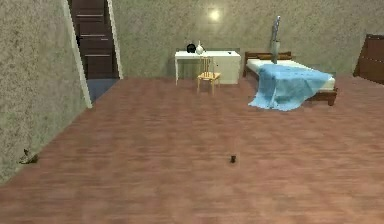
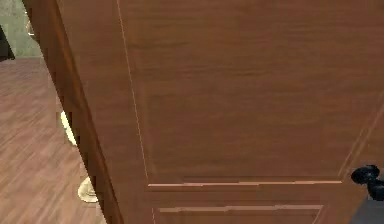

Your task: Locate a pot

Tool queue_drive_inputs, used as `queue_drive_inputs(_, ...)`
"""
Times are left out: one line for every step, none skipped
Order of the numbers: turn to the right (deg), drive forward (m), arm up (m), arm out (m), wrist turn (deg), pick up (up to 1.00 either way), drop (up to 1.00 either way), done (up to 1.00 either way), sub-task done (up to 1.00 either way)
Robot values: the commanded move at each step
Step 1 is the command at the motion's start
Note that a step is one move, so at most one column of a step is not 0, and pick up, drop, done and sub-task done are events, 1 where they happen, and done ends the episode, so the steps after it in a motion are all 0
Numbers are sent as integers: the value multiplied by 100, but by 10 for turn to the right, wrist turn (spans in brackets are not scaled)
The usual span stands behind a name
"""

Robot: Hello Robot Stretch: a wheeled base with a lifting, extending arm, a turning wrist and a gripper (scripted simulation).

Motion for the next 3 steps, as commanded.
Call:
queue_drive_inputs(0,55,0,0,0,0,0,0,0)
queue_drive_inputs(-240,0,0,0,0,0,0,0,0)
queue_drive_inputs(0,100,0,0,0,0,0,0,0)
